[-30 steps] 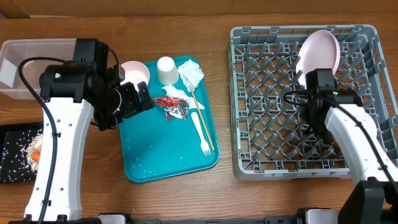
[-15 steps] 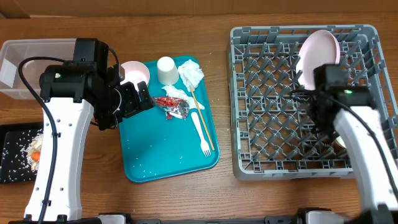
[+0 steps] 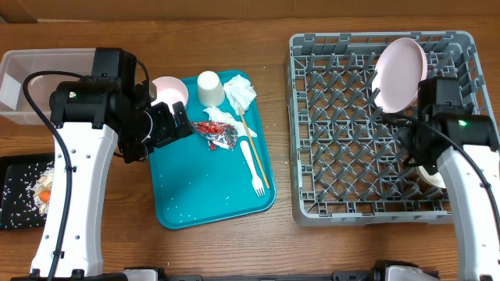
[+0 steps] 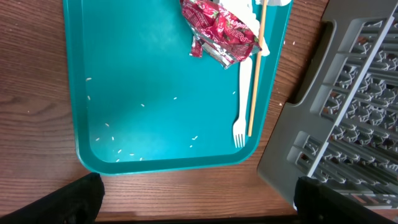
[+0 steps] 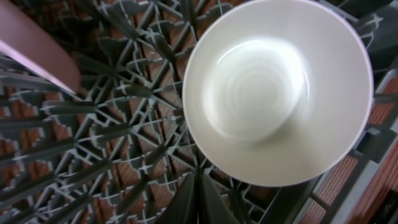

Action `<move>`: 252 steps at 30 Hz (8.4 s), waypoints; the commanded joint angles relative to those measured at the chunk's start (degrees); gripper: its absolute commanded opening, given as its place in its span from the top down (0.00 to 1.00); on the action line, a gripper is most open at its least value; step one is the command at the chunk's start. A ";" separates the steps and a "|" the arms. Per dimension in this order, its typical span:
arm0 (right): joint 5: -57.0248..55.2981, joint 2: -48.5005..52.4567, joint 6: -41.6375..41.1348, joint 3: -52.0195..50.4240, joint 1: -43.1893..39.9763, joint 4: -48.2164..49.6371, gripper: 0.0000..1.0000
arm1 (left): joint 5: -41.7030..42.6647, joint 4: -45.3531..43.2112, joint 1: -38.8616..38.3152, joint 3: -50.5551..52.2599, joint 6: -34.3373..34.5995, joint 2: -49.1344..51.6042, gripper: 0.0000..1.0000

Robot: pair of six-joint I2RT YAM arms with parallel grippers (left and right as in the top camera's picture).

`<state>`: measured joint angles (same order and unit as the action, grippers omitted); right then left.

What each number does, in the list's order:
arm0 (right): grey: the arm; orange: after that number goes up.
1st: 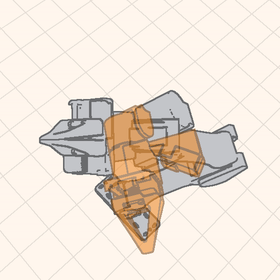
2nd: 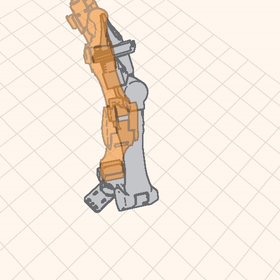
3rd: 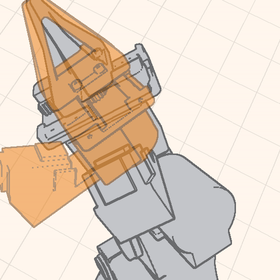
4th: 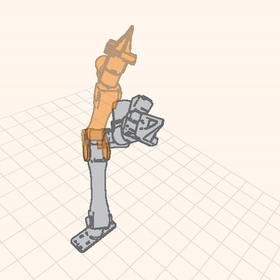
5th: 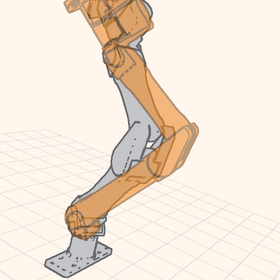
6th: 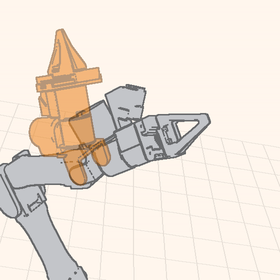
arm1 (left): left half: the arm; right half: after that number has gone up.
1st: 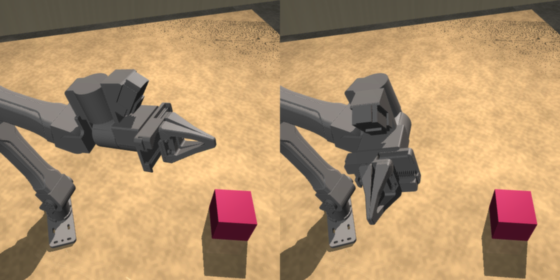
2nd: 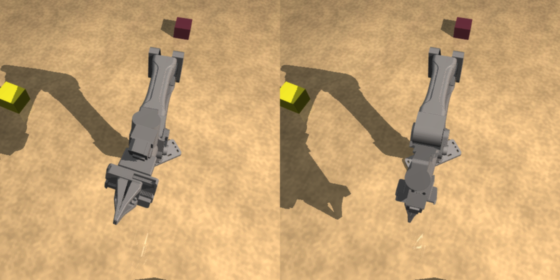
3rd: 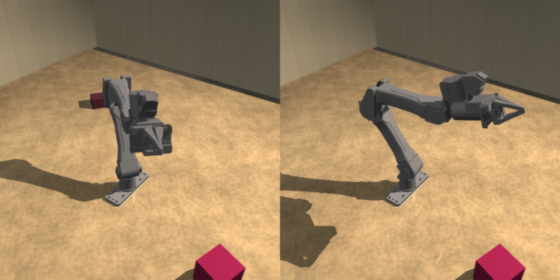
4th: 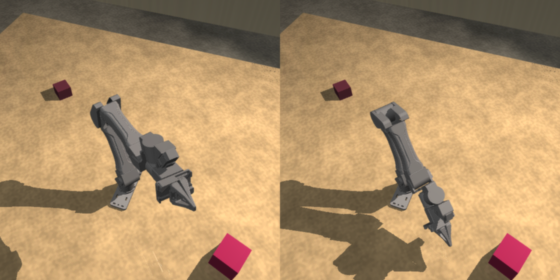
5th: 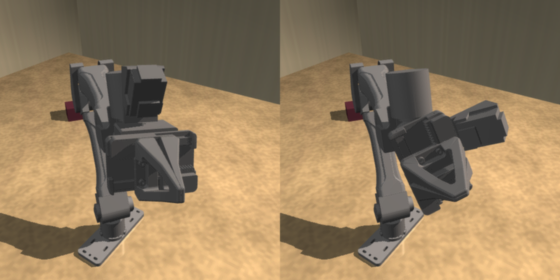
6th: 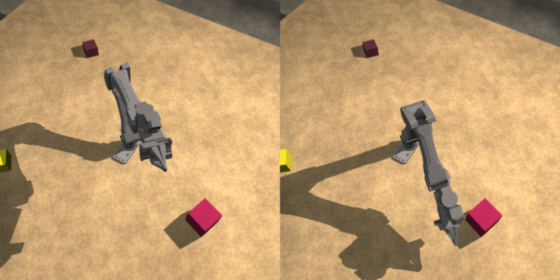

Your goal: Sort waste into correct bins and load items into the dishwasher rack

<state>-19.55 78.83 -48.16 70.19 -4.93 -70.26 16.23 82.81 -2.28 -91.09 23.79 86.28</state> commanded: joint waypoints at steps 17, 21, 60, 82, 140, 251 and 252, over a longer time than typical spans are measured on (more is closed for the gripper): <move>0.13 6.60 -0.02 -2.12 -0.46 2.03 0.96 | -1.66 -0.11 -0.44 0.35 -0.66 0.31 0.00; 0.17 6.78 -0.04 -3.21 -0.46 2.75 0.96 | -1.66 -0.13 -0.42 0.35 -0.66 0.31 0.00; -2.91 7.13 -0.02 -11.37 -0.46 13.57 0.96 | -1.66 -0.22 -0.42 0.35 -0.63 0.31 0.00; -1.57 7.15 -0.02 -15.54 -0.46 19.65 0.96 | -1.64 -1.03 -0.42 0.35 -0.61 0.31 0.00; 29.92 8.31 18.62 0.35 -39.80 1.49 0.30 | -1.60 -0.44 -0.44 0.35 0.68 0.31 0.00; -47.41 19.04 -8.63 4.02 8.55 -19.61 0.96 | -1.64 -1.84 -0.44 0.35 1.03 0.31 0.00; -47.30 19.04 -8.63 4.00 8.98 -19.69 0.96 | -1.62 -1.97 -0.44 0.35 1.05 0.31 0.00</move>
<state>-67.66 97.67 -56.73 73.08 3.11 -89.76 15.11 81.14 -2.28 -91.05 24.03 86.28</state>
